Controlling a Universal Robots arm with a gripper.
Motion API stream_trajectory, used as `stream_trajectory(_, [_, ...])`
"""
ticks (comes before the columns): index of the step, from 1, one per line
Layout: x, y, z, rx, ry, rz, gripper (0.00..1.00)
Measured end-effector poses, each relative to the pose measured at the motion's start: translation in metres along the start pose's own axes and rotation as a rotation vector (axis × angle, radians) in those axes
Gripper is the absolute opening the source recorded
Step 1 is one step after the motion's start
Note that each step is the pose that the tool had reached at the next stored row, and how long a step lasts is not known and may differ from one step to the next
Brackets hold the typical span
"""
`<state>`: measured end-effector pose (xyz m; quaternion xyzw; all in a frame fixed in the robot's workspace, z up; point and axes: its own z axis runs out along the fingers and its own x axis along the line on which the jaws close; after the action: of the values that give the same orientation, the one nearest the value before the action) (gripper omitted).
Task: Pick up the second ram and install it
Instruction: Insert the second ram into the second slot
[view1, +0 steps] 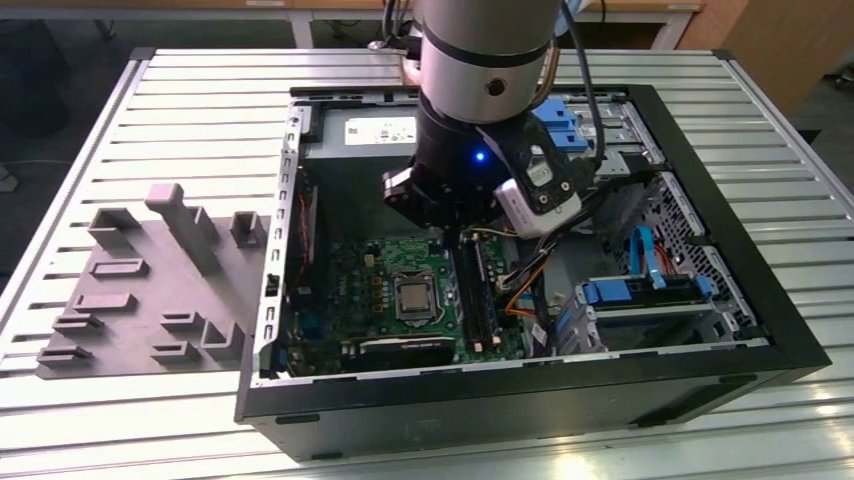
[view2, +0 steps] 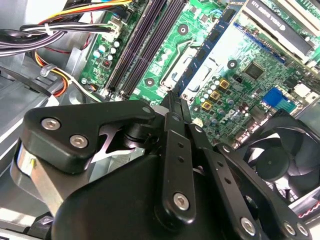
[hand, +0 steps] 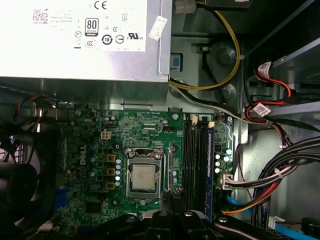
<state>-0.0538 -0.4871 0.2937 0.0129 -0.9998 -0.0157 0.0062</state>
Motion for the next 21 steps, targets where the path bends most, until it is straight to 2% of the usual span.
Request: stream_trajectory(21, [-0.0011,-0.0002,0.006,0.0001,0.0001,0.0,0.11])
